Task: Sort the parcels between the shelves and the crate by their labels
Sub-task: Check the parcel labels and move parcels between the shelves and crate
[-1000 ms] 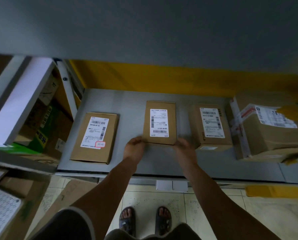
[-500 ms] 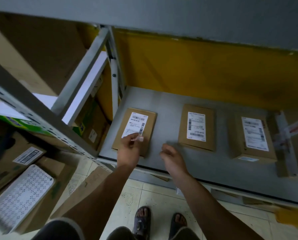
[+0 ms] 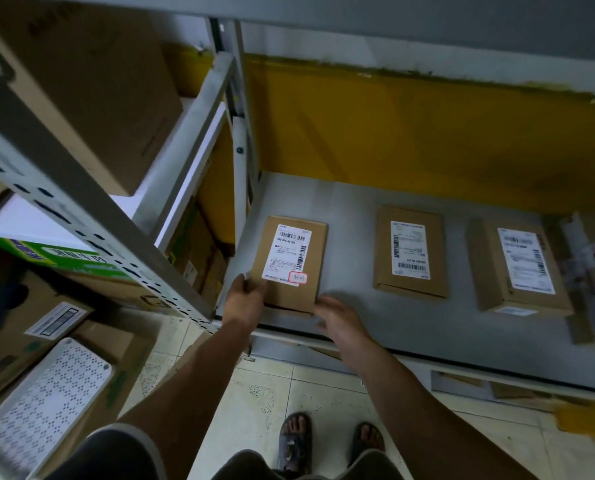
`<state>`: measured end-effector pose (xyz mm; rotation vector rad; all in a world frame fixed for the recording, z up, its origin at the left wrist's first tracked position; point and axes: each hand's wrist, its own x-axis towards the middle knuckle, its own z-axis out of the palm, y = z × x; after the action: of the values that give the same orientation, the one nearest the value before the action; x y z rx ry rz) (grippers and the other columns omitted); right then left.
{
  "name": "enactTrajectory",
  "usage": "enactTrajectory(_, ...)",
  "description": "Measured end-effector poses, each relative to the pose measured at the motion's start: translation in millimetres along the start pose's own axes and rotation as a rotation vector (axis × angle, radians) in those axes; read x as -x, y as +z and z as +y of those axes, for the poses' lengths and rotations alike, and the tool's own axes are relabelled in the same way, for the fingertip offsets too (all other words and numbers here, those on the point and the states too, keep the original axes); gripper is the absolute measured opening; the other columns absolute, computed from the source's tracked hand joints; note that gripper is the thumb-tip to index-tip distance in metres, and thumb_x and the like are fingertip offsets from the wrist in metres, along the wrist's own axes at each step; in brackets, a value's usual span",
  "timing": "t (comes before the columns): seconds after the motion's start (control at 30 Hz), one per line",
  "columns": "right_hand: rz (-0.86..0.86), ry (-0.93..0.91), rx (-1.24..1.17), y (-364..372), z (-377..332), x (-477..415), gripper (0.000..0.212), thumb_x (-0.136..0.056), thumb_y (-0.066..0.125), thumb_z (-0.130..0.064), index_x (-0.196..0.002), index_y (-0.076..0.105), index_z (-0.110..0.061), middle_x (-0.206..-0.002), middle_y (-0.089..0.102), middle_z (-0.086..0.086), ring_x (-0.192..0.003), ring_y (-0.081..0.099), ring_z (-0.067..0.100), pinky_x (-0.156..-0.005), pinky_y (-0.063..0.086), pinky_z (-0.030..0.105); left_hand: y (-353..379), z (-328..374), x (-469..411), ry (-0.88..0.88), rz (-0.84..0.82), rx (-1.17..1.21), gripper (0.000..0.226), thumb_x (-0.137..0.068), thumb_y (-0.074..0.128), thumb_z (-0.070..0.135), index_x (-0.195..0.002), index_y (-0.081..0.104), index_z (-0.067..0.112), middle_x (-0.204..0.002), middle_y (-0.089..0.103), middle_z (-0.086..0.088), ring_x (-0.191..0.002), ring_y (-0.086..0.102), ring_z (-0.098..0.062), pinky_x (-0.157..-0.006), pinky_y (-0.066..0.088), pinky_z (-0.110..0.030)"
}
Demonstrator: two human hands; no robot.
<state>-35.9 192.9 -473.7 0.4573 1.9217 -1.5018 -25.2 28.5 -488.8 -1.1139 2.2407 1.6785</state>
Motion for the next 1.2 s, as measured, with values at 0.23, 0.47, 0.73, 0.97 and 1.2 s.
enactTrajectory(0.23,0.009,-0.076,-0.136,-1.3,5.9,3.0,0.023,-0.096,0.056,-0.012,-0.092,0.065,-0.033,-0.091,0.067,-0.013,-0.088,0.058,0.003,-0.078,0.045,0.017,-8.0,-0.4,-1.0,-0.008,-0.019,0.123,0.031,-0.094,0.057,0.015,-0.125,0.06,0.017,-0.116,0.061,-0.001,-0.106,0.053,-0.021,-0.096,0.041,-0.031)
enactTrajectory(0.47,0.035,-0.161,-0.17,-15.6,13.3,10.1,0.023,-0.095,0.058,-0.016,-0.1,0.064,-0.037,-0.099,0.068,-0.015,-0.096,0.062,0.005,-0.089,0.049,0.026,-9.3,-7.0,4.9,-0.114,-0.109,0.557,0.033,-0.091,0.058,0.0,-0.118,0.055,0.019,-0.123,0.061,-0.011,-0.114,0.059,-0.03,-0.1,0.048,-0.04)
enactTrajectory(0.73,0.006,-0.198,-0.351,-43.1,8.9,6.9,0.025,-0.097,0.057,-0.027,-0.122,0.061,-0.022,-0.12,0.068,0.0,-0.111,0.063,0.016,-0.088,0.053,0.028,-4.1,-6.8,28.9,-0.051,-0.363,0.822,0.049,-0.092,0.05,-0.005,-0.137,0.046,0.014,-0.131,0.062,-0.013,-0.123,0.057,-0.027,-0.105,0.045,-0.036)
enactTrajectory(0.97,-0.124,-0.216,-0.534,-59.8,5.4,13.2,0.031,-0.085,0.063,-0.013,-0.116,0.066,-0.007,-0.115,0.07,0.014,-0.11,0.062,0.029,-0.092,0.047,0.038,-2.4,-0.4,52.6,-0.039,-0.49,0.948,0.056,-0.083,0.053,0.002,-0.137,0.048,0.02,-0.132,0.06,-0.011,-0.115,0.06,-0.024,-0.088,0.055,-0.026)
enactTrajectory(1.2,-0.197,-0.367,-0.548,-69.1,3.9,28.3,0.058,-0.049,0.09,-0.04,-0.099,0.075,-0.014,-0.104,0.072,0.013,-0.096,0.062,0.028,-0.077,0.04,0.037,-2.2,-2.6,73.7,-0.001,-0.632,1.15,0.077,-0.065,0.078,0.001,-0.135,0.052,0.023,-0.142,0.051,-0.015,-0.121,0.056,-0.029,-0.093,0.053,-0.035)
